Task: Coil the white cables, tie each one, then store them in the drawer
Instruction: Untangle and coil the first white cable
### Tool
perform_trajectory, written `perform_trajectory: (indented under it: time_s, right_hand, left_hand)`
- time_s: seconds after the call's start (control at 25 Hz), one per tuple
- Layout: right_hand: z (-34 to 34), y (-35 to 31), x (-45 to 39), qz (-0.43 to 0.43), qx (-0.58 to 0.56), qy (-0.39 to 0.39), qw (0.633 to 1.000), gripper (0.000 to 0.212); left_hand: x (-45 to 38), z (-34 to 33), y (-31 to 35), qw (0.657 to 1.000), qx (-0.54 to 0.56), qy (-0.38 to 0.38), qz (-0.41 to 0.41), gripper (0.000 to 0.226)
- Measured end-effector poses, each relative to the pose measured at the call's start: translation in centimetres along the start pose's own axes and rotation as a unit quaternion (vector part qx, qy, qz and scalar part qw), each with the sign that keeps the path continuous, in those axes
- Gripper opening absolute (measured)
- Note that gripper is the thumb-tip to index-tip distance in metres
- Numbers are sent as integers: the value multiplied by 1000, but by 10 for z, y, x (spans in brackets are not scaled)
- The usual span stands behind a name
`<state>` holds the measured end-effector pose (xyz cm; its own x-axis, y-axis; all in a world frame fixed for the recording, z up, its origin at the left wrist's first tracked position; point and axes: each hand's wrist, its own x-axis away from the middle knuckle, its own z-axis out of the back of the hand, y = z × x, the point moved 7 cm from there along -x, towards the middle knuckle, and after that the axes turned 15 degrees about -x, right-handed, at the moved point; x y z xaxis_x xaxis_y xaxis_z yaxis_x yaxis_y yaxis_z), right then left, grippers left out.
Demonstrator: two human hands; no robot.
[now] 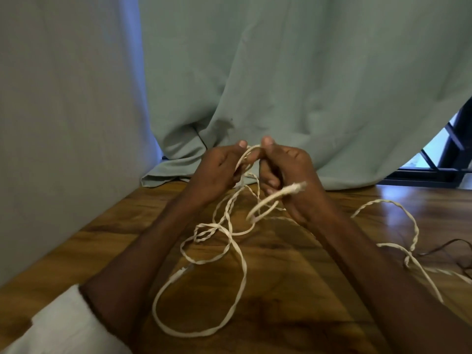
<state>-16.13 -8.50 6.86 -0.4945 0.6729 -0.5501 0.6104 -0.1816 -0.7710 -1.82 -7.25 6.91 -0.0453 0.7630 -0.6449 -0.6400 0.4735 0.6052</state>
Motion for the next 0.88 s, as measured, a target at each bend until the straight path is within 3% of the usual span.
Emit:
perform_trajectory:
  time_s: [0.16, 0.24, 0.28, 0.36, 0.48, 0.68, 0.88]
  right_hand:
    - [33, 21, -10, -119, -272, 88, 951, 17]
    - [40, 27, -9, -132, -312, 90, 936, 13]
    - [43, 29, -8, -130, -280, 92, 947, 15]
    - [50, 32, -9, -102, -90, 98, 986, 23]
    - [47, 37, -12, -51, 136, 69, 987, 32]
    - [42, 19, -13, 20, 276, 30, 960, 21]
    - [43, 13, -7, -16, 213, -28, 977, 20]
  left_hand:
    - [1, -5, 6, 994, 79, -38, 59, 53]
    - [2, -8, 1, 991, 94, -53, 79, 50]
    - [2, -9, -1, 988, 111, -58, 92, 50]
    - [2, -10, -3, 979, 160, -65, 110, 52]
    - [3, -13, -3, 968, 205, -68, 126, 57]
    - [6, -27, -2, 932, 282, -169, 151, 48]
    - [4, -32, -2, 948, 230, -189, 113, 48]
